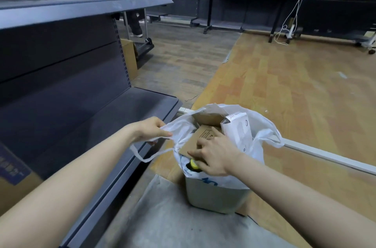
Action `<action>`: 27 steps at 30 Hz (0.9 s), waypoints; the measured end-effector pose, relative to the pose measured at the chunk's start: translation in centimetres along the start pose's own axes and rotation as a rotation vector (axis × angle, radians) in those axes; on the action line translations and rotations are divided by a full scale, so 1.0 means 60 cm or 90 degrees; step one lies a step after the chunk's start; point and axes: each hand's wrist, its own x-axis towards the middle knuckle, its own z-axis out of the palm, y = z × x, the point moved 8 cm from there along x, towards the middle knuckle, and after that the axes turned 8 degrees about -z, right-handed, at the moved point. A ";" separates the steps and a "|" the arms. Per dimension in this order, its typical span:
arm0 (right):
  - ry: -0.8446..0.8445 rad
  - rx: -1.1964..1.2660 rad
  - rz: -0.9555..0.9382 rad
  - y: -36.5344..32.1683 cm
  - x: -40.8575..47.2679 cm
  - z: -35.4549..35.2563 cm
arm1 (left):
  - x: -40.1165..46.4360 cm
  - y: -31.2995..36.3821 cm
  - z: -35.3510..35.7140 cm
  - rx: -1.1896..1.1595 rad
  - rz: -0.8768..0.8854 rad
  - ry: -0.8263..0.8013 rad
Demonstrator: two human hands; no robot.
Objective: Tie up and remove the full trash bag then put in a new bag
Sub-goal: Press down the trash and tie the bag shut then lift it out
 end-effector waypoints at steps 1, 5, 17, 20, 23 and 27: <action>-0.031 -0.027 0.005 0.001 0.004 -0.003 | 0.000 -0.009 0.017 -0.035 -0.019 -0.023; -0.060 -0.105 0.053 0.008 0.011 -0.022 | 0.011 -0.038 0.112 -0.144 -0.081 -0.143; 0.000 -0.039 0.133 0.024 -0.004 -0.003 | -0.017 -0.003 0.089 -0.159 -0.075 0.063; -0.015 -0.017 0.137 0.027 -0.007 0.006 | -0.039 0.013 0.057 -0.234 -0.099 0.020; -0.028 0.011 0.145 0.027 -0.019 0.019 | -0.051 0.029 0.047 -0.265 -0.117 -0.002; 0.089 0.047 0.097 0.028 -0.036 0.009 | -0.054 0.036 0.057 -0.381 -0.127 0.014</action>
